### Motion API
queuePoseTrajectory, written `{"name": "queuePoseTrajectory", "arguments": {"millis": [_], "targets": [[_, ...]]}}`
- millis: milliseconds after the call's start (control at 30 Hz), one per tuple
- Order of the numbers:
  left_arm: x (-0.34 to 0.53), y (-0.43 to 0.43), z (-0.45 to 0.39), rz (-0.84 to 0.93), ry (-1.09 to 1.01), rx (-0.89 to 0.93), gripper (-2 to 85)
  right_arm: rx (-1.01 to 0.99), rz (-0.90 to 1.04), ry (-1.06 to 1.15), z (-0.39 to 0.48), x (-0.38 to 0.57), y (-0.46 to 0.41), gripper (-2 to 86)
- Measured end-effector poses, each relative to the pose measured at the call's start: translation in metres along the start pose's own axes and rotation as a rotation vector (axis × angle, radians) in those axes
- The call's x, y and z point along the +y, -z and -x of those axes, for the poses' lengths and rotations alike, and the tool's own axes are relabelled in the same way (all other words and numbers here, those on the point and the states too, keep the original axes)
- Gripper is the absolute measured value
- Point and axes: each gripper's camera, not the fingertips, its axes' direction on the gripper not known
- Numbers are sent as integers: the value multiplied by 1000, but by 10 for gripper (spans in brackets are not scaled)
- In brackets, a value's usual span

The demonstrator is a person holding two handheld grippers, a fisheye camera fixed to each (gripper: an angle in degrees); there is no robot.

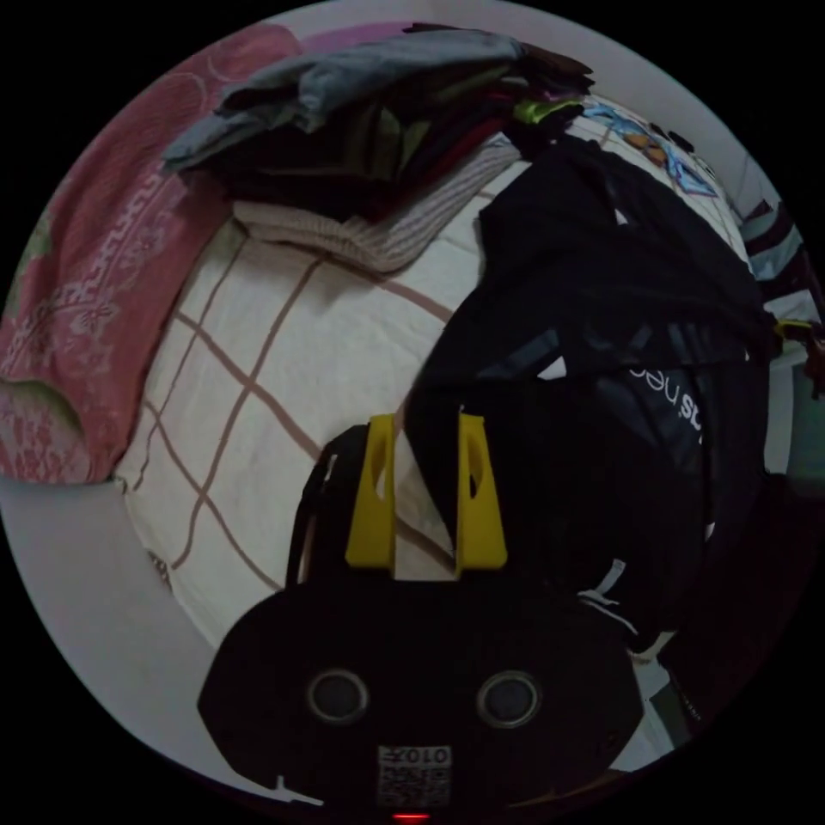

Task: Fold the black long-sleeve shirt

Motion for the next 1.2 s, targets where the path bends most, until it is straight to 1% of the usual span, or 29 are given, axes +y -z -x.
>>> {"name": "queuePoseTrajectory", "arguments": {"millis": [100,167,233,300,333,400,433,500,567,633,667,700,733,767,800,867,900,967,1000,1033,1067,1200], "targets": [[-4,-6,-3,27,-17,38,37,17,-1,-8,-6,-4,4,53],[-3,-7,-9,42,-6,3,14,-11,-43,13,-8,-3,9,53],[0,-5,-8,34,48,-7,6,-162,-168,99,-10,3,19,52],[6,-3,-3,26,125,0,2,-223,-178,76,-20,5,16,49],[11,-3,0,19,172,11,0,-153,-116,-11,-30,4,7,47],[16,-4,3,24,228,42,-1,-14,-19,-114,-43,3,-9,40],[18,-5,3,31,257,49,-1,17,4,-123,-47,3,-16,40],[20,-6,4,33,316,87,-1,0,10,-118,-51,4,-20,40],[28,-9,14,21,485,217,0,-5,-9,-130,-54,7,-21,41],[38,-11,20,-5,616,325,1,-19,-70,-135,-59,14,-17,48],[42,-10,18,-26,644,359,3,-21,-101,-140,-60,16,-14,50],[42,-7,16,-31,636,345,4,-21,-170,-167,-64,22,-8,55],[41,1,7,-31,600,284,6,-14,-232,-196,-67,28,-1,58],[40,10,-2,-30,566,223,8,-7,-258,-205,-68,32,2,60],[40,15,-7,-34,551,201,9,10,-291,-201,-69,38,6,62],[46,40,-32,-72,513,87,11,40,-288,-151,-64,44,6,68],[48,47,-39,-89,506,73,11,54,-272,-94,-59,48,2,75],[55,76,-76,-206,435,94,11,58,-248,-19,-51,56,-8,91],[55,83,-88,-228,404,95,12,60,-229,27,-45,62,-17,103],[52,94,-114,-249,324,88,12,63,-216,56,-41,68,-26,112],[48,103,-142,-248,239,88,13,67,-211,62,-40,71,-30,117],[33,120,-219,-232,43,132,16,121,-157,111,-34,83,-54,124]]}}
